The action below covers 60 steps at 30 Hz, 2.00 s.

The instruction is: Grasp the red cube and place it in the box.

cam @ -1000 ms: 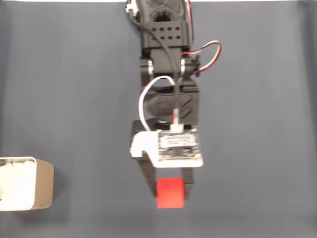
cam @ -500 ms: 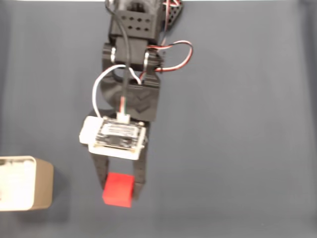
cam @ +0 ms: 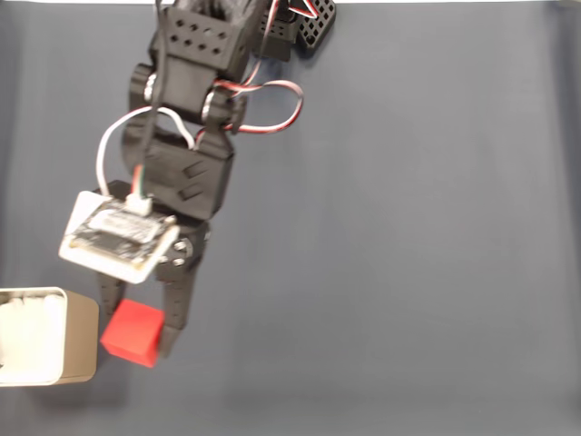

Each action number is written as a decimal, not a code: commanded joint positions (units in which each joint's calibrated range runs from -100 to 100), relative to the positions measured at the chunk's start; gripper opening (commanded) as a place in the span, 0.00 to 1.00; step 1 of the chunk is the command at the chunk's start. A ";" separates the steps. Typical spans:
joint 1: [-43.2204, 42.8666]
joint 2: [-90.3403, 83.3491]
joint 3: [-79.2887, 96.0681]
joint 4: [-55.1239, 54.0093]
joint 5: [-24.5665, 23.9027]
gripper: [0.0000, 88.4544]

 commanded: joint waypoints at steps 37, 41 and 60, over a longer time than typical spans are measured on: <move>12.14 21.54 -22.25 -3.02 0.88 0.00; 12.92 22.49 -22.98 -3.10 0.98 0.00; 14.55 23.88 -23.43 -4.33 1.66 0.00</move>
